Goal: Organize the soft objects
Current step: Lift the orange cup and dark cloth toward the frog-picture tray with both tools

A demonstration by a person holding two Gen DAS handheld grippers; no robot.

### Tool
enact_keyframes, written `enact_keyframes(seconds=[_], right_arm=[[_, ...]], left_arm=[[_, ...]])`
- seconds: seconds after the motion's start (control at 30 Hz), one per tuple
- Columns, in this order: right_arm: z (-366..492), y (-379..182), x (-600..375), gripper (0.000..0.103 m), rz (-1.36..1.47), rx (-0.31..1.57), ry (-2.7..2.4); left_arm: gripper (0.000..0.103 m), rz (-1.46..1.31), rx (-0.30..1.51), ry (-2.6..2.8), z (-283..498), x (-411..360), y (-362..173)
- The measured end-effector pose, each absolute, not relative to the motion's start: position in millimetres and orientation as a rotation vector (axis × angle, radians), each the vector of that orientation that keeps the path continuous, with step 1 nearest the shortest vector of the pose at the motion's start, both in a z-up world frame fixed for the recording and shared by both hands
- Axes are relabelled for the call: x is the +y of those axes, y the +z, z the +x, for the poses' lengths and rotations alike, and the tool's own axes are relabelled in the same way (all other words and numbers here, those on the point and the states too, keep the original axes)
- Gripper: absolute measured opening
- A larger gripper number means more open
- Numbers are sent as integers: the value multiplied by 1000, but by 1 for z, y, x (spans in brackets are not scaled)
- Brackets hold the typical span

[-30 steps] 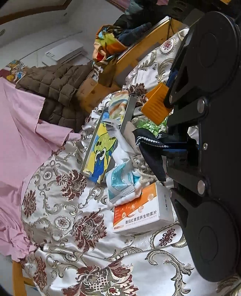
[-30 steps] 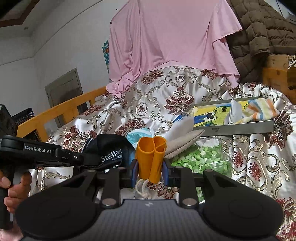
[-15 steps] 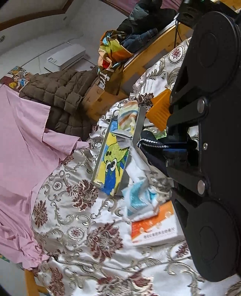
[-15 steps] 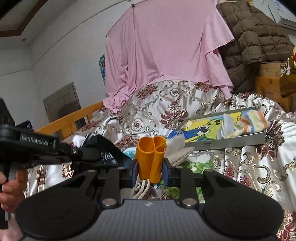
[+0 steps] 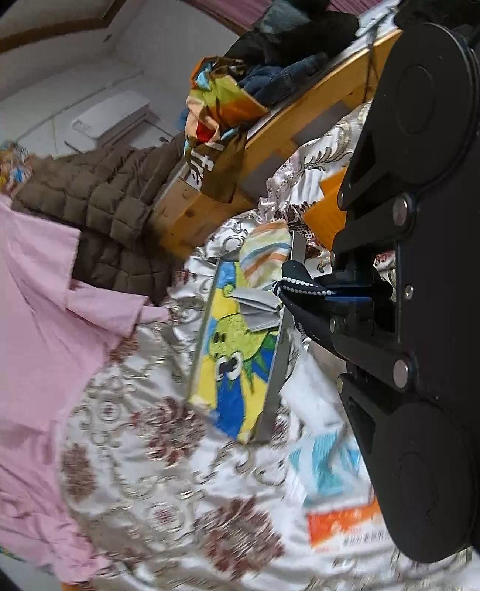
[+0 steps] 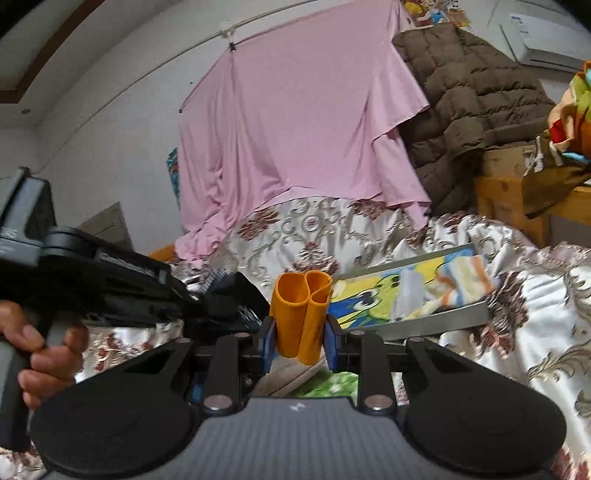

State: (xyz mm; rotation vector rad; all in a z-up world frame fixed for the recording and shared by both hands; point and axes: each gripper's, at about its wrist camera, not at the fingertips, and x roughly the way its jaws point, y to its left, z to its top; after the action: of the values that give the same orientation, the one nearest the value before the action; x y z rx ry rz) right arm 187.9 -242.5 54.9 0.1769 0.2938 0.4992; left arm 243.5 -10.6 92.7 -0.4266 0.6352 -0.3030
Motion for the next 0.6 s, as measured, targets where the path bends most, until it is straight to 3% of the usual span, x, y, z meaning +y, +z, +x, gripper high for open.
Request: enact_keyframes(seconds=[0.33,0.6], right_arm=[[274,45,-251,29,130,337,486],[404,43,-234,31,35,293,532]], left_arm=[[3,-345,746,-352,345,-30,82],[4,-362,614,-392,448,-4,67]])
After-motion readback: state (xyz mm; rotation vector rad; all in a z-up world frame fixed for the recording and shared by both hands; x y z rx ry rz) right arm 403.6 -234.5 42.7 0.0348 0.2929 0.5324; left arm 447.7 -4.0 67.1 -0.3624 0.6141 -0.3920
